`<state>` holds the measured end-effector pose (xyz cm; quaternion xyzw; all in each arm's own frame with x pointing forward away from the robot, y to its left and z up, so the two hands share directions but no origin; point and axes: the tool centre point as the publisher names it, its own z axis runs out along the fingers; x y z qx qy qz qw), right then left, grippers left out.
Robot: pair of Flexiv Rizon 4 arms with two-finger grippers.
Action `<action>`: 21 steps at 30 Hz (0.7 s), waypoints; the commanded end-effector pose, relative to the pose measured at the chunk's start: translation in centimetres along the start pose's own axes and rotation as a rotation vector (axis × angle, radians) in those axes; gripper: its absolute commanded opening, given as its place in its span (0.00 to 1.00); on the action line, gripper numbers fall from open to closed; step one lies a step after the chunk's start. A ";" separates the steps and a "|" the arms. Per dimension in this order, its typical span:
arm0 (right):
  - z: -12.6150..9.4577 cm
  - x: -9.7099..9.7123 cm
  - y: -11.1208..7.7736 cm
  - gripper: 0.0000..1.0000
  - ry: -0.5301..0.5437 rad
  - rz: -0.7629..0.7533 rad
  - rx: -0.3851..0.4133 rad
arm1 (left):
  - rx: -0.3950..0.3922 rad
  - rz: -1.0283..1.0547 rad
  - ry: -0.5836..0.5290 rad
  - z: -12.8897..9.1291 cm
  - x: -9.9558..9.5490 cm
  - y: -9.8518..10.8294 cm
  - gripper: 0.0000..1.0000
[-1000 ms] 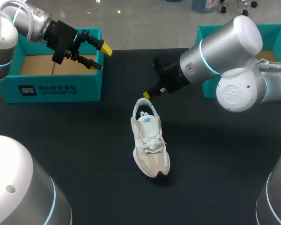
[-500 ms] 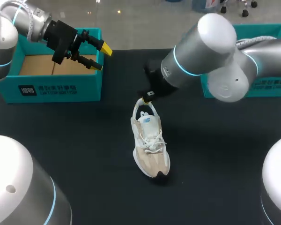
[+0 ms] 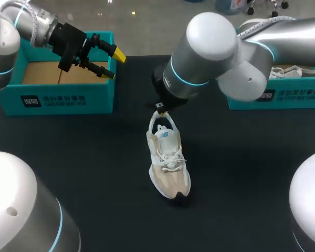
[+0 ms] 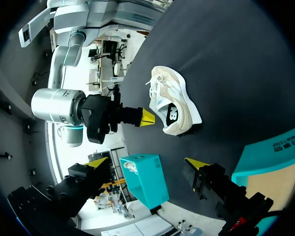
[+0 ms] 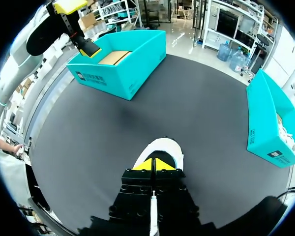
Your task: Take the shoe out of the shoebox, open the shoe tongue, remove and reinsert the insole, then place the shoe into the shoebox
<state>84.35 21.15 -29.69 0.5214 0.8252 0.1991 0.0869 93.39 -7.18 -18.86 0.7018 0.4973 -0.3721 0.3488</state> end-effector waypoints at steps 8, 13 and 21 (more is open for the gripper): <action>1.5 0.4 -1.4 0.00 -0.081 0.151 0.072 | 0.001 0.001 0.002 0.0 0.0 0.0 1.00; 2.2 0.8 -1.8 0.00 -0.068 0.177 0.081 | 0.001 0.001 0.002 0.0 0.0 0.0 1.00; 4.0 0.7 -2.9 0.00 -0.074 0.194 0.128 | 0.001 0.001 0.002 0.0 0.0 0.0 1.00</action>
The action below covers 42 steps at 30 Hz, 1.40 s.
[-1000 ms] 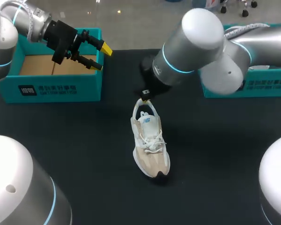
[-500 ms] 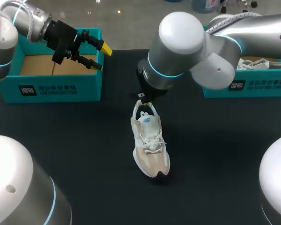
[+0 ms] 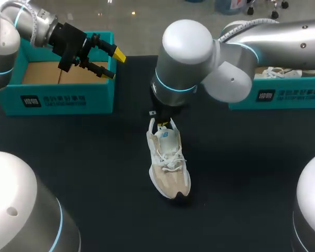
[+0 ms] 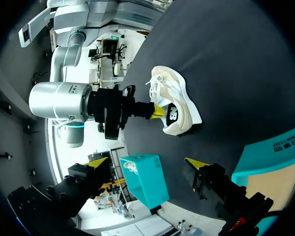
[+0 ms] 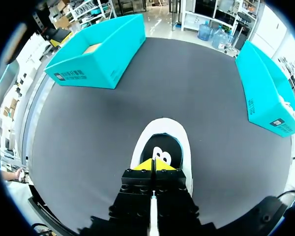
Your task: Take the shoe out of the shoebox, open the shoe tongue, remove and reinsert the insole, then place the shoe into the shoebox
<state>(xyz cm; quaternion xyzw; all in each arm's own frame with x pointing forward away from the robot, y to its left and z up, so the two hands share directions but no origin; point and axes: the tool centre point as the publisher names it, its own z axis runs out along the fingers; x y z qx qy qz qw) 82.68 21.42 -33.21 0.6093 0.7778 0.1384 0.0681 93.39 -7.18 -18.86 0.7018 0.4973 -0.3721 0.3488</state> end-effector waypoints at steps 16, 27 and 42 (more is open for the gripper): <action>1.8 -0.8 -0.9 0.00 -0.012 -0.035 0.146 | 0.001 0.001 0.002 0.0 0.0 0.0 1.00; 3.9 -0.9 -2.0 0.00 -0.055 -0.031 0.200 | 0.001 0.001 0.002 0.0 0.0 0.0 1.00; 5.9 -1.1 -2.0 0.00 -0.046 -0.022 0.213 | 0.001 0.001 0.002 0.0 0.0 0.0 1.00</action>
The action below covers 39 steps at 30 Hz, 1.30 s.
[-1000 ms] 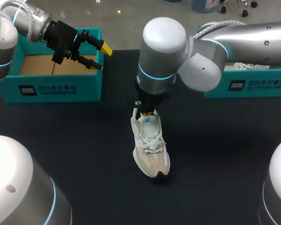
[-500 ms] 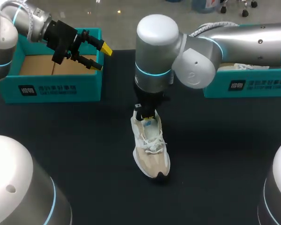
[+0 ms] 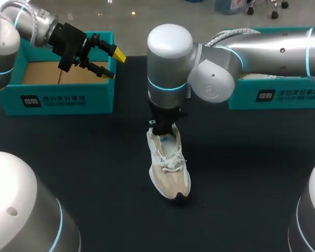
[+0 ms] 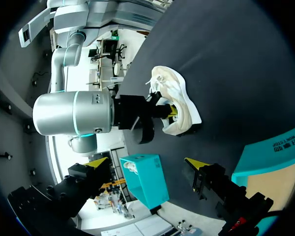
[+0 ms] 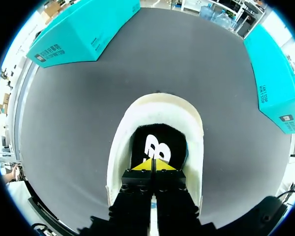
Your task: Take the shoe out of the shoebox, open the shoe tongue, remove and reinsert the insole, then place the shoe into the shoebox
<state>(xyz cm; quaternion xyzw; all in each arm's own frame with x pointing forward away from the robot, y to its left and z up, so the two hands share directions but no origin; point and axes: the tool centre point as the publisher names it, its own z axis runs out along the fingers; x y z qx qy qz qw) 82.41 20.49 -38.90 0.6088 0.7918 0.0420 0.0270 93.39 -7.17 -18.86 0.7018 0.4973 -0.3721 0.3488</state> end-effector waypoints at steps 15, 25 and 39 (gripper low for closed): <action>-1.4 -0.5 3.0 0.00 -0.048 -0.018 -0.056 | 0.001 0.001 0.002 0.0 0.0 0.0 1.00; 1.5 0.0 3.0 0.00 -0.036 -0.018 -0.002 | 0.001 0.001 0.002 0.0 0.0 0.0 1.00; -1.3 -0.4 2.2 0.00 -0.076 -0.010 0.030 | 0.001 0.001 0.002 0.0 0.0 0.0 1.00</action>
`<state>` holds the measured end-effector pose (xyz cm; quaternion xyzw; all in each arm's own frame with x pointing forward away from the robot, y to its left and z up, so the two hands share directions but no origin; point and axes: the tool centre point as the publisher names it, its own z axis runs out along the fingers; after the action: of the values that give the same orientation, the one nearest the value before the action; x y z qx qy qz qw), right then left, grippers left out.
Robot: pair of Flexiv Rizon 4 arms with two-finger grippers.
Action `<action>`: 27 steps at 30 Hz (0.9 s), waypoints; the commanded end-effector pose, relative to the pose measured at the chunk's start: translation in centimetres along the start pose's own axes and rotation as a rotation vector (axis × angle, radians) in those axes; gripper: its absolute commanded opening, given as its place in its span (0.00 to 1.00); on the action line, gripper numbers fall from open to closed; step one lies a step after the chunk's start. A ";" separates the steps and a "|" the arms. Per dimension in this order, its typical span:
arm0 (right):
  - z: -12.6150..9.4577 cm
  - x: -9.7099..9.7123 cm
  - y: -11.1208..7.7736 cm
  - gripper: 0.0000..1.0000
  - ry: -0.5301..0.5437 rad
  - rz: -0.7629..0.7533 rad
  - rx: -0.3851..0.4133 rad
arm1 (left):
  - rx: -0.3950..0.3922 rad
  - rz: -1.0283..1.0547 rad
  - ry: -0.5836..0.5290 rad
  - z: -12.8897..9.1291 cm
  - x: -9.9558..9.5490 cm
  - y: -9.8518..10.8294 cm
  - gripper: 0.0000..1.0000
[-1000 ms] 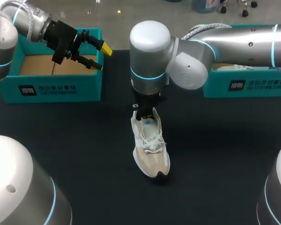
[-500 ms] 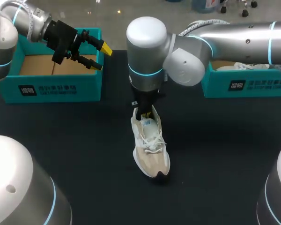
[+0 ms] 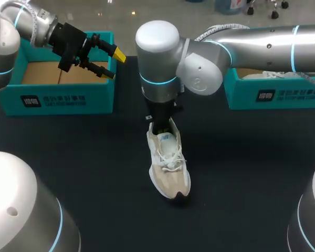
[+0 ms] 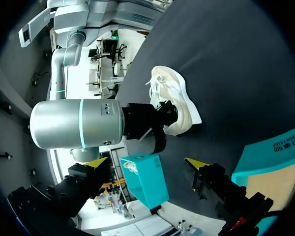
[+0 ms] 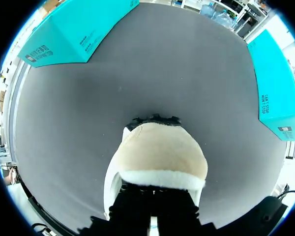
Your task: Take the shoe out of the shoebox, open the shoe tongue, remove and reinsert the insole, then place the shoe into the shoebox
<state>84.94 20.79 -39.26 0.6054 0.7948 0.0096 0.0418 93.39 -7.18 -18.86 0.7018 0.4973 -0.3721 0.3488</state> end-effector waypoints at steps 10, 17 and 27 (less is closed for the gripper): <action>-0.2 -0.3 0.0 0.00 0.000 -0.010 0.029 | 0.001 0.001 0.002 0.0 0.0 0.0 1.00; 1.1 -0.4 -0.3 0.00 0.013 -0.013 0.085 | 0.001 0.001 0.002 0.0 0.0 0.0 1.00; -0.8 -0.2 -1.2 0.00 0.009 -0.024 0.142 | 0.001 0.001 0.002 0.0 0.0 0.0 1.00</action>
<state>83.80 20.17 -39.53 0.5976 0.8007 -0.0414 -0.0074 93.39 -7.18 -18.86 0.7018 0.4973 -0.3721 0.3488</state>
